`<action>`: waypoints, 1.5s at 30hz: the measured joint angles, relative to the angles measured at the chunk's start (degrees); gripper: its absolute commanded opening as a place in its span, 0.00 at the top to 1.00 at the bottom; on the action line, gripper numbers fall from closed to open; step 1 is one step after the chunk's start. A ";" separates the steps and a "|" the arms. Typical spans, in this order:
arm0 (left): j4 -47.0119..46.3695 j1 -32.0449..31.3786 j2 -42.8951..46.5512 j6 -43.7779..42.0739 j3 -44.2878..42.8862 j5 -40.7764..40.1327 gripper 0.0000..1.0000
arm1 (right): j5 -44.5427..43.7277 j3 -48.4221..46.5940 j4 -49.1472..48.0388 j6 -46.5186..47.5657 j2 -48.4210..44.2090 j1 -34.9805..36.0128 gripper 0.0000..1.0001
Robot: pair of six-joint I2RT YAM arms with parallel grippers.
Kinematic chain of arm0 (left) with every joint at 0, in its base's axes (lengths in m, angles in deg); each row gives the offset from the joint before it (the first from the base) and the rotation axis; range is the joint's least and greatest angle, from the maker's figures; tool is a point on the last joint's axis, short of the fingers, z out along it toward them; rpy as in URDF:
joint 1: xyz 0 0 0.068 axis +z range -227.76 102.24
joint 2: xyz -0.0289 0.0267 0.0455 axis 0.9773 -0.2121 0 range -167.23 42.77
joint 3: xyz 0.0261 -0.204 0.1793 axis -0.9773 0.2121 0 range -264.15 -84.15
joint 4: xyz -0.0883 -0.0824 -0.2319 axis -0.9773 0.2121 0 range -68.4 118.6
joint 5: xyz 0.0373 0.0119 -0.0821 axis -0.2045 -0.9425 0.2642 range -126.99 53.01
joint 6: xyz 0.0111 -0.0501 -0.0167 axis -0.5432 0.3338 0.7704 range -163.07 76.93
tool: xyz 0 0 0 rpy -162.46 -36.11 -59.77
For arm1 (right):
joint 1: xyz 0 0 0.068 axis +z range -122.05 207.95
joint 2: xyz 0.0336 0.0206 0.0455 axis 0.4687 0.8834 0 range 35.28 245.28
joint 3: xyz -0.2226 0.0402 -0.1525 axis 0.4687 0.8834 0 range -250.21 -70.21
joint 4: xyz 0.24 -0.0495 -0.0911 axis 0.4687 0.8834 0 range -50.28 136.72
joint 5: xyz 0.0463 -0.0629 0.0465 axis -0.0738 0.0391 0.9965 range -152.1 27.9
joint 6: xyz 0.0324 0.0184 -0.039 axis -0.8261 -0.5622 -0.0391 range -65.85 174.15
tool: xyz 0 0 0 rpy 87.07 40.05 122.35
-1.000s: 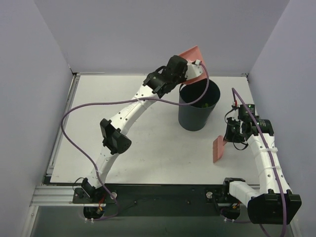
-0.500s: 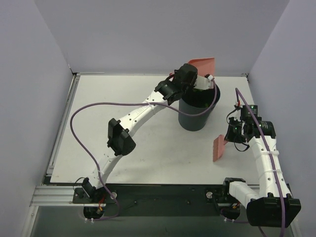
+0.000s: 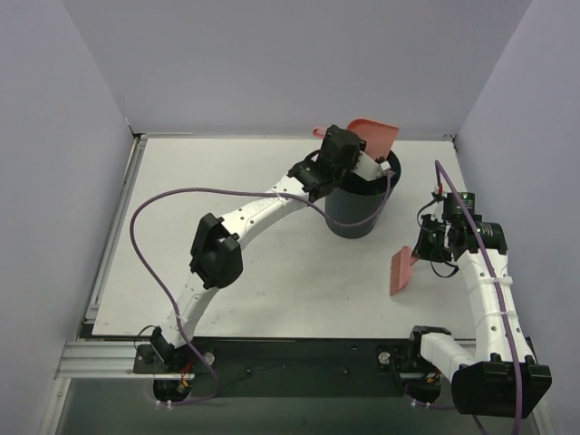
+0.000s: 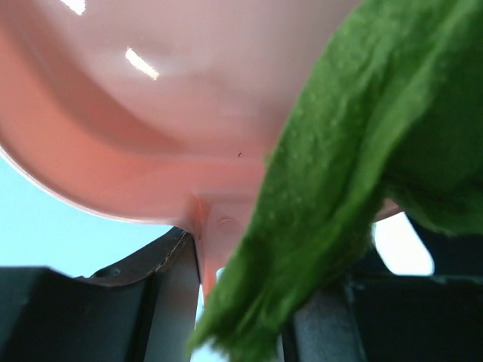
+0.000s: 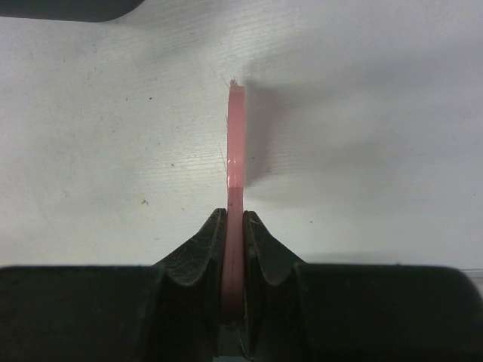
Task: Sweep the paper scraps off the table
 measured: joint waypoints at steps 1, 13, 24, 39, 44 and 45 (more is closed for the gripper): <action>-3.15 -0.04 0.83 -2.64 2.95 -0.24 1.00 | 0.02 0.00 0.00 0.00 0.00 0.00 1.00; -33.05 -1.31 5.07 -27.32 22.58 2.80 1.00 | 0.07 0.00 0.00 -0.07 0.00 -0.11 1.00; -39.76 -1.16 6.12 -33.18 24.06 6.69 1.00 | 0.35 0.02 0.00 -0.31 0.00 -0.11 1.00; -32.26 -0.74 3.13 -32.06 0.09 3.54 1.00 | 1.14 0.04 0.07 -0.48 -0.13 -0.11 1.00; -22.45 -0.07 3.98 -21.59 -12.11 -2.64 1.00 | 1.18 -0.42 0.17 0.52 -0.22 -0.11 1.00; -19.54 0.48 5.35 -18.73 -11.91 -3.69 1.00 | 1.20 -0.76 0.26 0.70 -0.22 -0.11 1.00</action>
